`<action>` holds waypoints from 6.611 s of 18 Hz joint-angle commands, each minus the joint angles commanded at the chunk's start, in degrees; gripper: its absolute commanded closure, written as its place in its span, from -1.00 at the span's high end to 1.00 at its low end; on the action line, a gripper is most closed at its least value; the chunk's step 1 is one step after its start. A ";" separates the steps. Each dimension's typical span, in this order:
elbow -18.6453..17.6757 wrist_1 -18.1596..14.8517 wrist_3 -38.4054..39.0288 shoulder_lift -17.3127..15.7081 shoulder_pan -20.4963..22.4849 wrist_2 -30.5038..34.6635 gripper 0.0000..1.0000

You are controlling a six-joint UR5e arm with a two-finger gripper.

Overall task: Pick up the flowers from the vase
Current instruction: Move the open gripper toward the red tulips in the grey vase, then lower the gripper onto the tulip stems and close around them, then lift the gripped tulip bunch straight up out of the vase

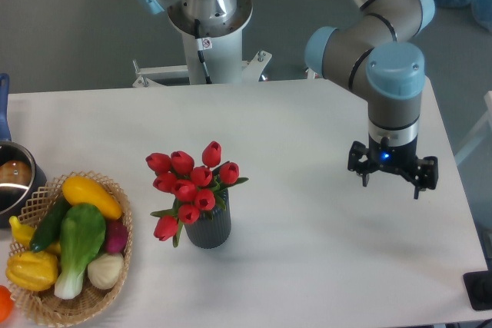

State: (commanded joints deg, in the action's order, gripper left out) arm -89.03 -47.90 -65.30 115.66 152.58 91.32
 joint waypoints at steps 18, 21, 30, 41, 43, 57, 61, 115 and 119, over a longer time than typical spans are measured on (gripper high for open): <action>-20.80 0.62 0.18 -16.41 -2.81 -1.41 1.00; -23.46 0.44 0.61 -18.81 -4.22 -1.23 1.00; -24.35 -0.70 0.35 -23.55 -4.84 -16.87 1.00; -20.05 -0.97 -3.78 -19.25 -4.92 -38.58 1.00; -18.03 -0.79 -4.30 -18.29 -5.36 -38.58 1.00; -17.40 -0.61 -3.61 -15.39 -6.33 -46.39 1.00; -17.58 -0.53 -3.87 -13.72 -6.16 -49.65 1.00; -10.99 -1.32 14.15 -18.72 1.75 -65.12 -1.00; -9.76 -1.32 17.04 -18.98 2.90 -67.32 -1.00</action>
State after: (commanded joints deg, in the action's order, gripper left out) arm -98.79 -49.22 -48.26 96.68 155.48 24.00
